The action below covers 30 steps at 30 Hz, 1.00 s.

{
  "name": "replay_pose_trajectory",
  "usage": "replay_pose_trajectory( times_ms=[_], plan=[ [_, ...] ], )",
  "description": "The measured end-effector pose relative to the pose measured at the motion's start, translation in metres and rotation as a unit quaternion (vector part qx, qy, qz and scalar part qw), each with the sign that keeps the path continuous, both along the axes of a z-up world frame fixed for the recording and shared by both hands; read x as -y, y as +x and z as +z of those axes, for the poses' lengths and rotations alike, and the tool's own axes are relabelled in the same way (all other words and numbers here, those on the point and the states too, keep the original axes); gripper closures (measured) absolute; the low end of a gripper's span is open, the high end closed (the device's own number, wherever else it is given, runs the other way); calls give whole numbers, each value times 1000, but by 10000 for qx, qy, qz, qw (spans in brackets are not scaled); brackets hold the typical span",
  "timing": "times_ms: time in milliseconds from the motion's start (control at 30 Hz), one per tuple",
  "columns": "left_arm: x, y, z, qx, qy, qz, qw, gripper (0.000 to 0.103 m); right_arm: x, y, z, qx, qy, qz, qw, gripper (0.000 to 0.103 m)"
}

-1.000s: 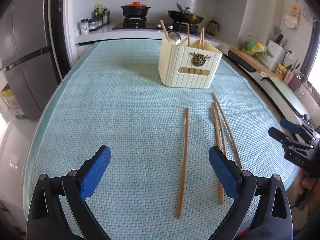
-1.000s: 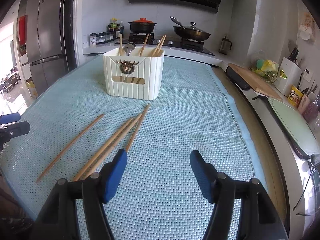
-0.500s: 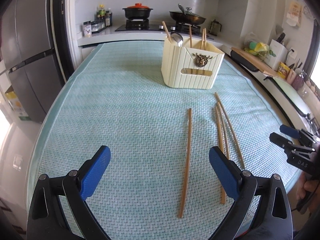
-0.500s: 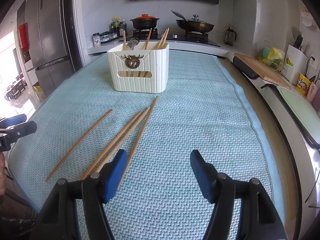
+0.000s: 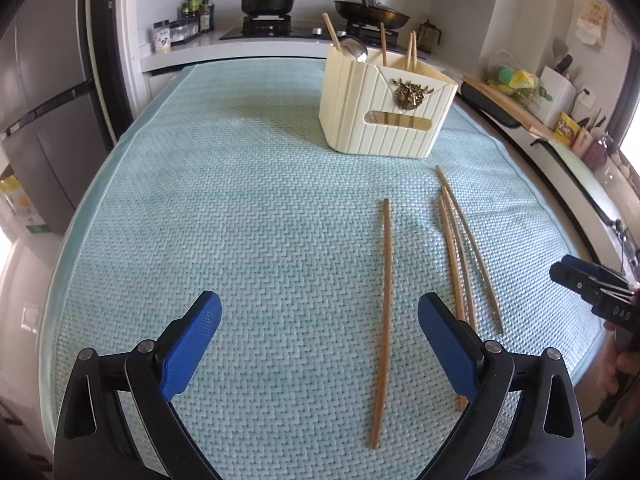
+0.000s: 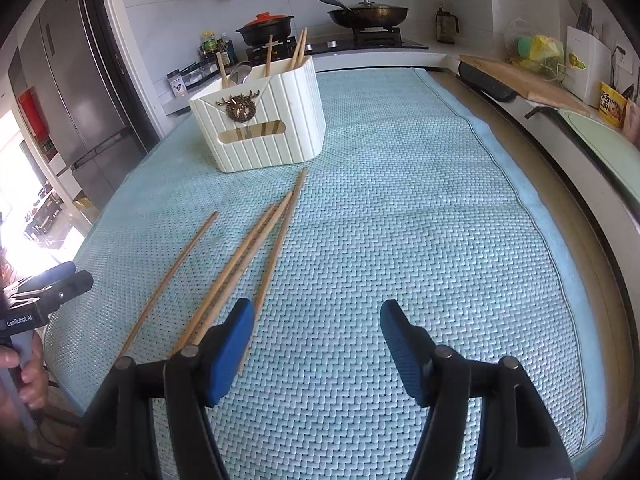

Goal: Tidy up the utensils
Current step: 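Move both tools back toward the remaining chopsticks on the towel, then close the right tool on a chopstick while the left tool closes on another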

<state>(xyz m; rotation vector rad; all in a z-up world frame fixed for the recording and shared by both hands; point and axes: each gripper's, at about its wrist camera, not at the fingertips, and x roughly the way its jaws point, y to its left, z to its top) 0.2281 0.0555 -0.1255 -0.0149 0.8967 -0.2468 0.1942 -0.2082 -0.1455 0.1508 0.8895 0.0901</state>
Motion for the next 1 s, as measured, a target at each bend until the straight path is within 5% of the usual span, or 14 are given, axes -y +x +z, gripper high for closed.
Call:
replay_pose_trajectory(
  times_ms=[633,733,800,1000],
  plan=[
    [73,76,-36,-297,704,-658,9949,4,8,9,-8,-140,7,70,9999,38],
    [77,78,-42,-364,724,-700,9943,4,3,29,-12,-179,81,295,9994,48],
    [79,80,-46,-385,775,-700,9938,4,-2,49,-17,-206,127,453,9987,64],
    [79,85,-51,-401,865,-672,9932,4,-9,110,-27,-437,613,613,9953,72]
  ],
)
